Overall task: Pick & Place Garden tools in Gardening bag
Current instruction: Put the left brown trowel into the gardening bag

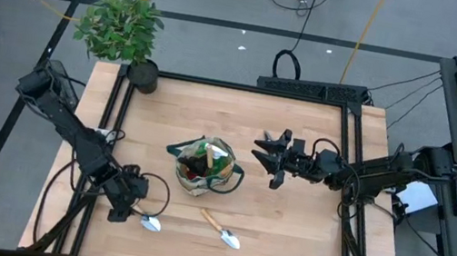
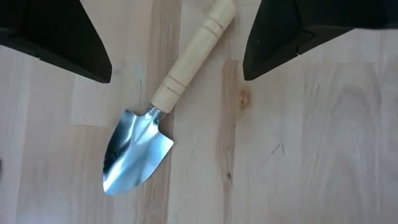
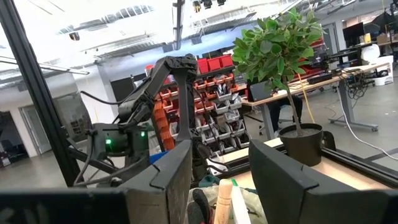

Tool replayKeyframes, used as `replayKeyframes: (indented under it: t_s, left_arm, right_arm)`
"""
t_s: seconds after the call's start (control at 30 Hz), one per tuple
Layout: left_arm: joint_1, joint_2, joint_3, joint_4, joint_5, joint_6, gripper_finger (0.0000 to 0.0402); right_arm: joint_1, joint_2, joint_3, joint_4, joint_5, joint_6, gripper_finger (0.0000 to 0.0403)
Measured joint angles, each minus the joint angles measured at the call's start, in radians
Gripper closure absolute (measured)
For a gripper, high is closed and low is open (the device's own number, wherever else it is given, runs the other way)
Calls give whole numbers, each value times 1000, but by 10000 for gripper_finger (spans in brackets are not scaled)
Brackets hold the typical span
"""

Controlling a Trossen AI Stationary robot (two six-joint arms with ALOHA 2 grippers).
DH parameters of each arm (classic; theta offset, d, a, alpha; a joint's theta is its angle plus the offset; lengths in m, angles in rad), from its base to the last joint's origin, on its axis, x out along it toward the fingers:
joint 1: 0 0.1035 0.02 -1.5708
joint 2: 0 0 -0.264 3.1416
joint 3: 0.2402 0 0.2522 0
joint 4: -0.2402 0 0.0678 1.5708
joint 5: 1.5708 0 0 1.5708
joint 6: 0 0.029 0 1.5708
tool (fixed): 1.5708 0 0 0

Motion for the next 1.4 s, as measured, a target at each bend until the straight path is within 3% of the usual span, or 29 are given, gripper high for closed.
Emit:
replayKeyframes:
  t_s: [0.23,0.37,0.6,1.4]
  left_arm:
    - [-28,115,0,43,112,43,28]
    - [-34,172,0,43,119,26,25]
    - [-34,203,2,56,111,-21,25]
    - [-33,206,-2,48,-14,86,25]
  right_arm:
    - [0,0,0,-3,-1,0,252]
    - [0,0,0,-4,-3,-15,252]
    - [-5,0,0,-6,-3,-27,252]
    - [-5,0,0,-11,-3,-19,252]
